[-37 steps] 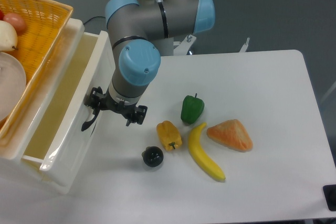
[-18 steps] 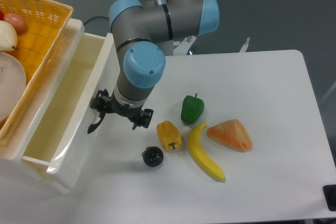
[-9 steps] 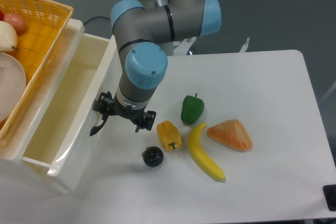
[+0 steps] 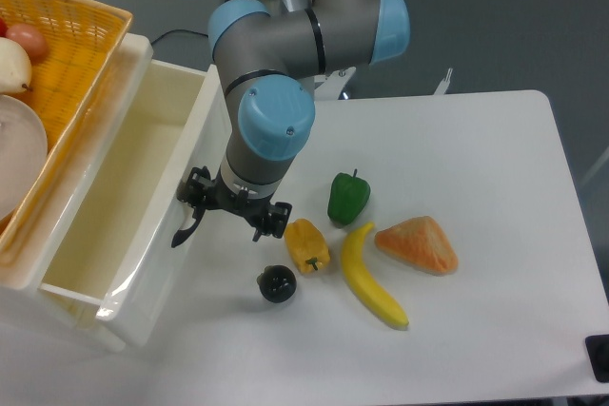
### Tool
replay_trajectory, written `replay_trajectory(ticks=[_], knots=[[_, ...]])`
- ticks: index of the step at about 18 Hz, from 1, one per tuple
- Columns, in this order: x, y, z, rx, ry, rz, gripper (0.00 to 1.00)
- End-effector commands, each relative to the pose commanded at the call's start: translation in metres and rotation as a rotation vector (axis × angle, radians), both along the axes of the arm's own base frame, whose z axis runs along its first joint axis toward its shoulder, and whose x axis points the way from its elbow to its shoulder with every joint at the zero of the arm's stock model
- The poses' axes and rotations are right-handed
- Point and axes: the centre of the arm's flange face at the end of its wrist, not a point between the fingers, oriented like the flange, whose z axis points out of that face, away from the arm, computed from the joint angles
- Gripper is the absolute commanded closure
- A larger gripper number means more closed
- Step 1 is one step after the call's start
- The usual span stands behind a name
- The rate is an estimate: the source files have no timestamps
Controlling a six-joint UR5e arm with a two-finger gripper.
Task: Slide the top white drawer open
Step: 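Pull the upper drawer outward away from the cabinet by its handle, then continue pulling the drawer fully open toward the yellow pepper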
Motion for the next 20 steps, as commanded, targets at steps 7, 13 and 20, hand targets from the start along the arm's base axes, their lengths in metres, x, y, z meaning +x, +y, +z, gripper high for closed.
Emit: replay_trajectory(ticks=[7,13,20], knots=[[-0.013,0.001,-0.002,0.009,0.008,-0.020,0.00],[-0.028,-0.008,-0.001,0.019,0.014,-0.026,0.00],[-0.042,-0.010,0.000,0.024,0.019,-0.011,0.00]])
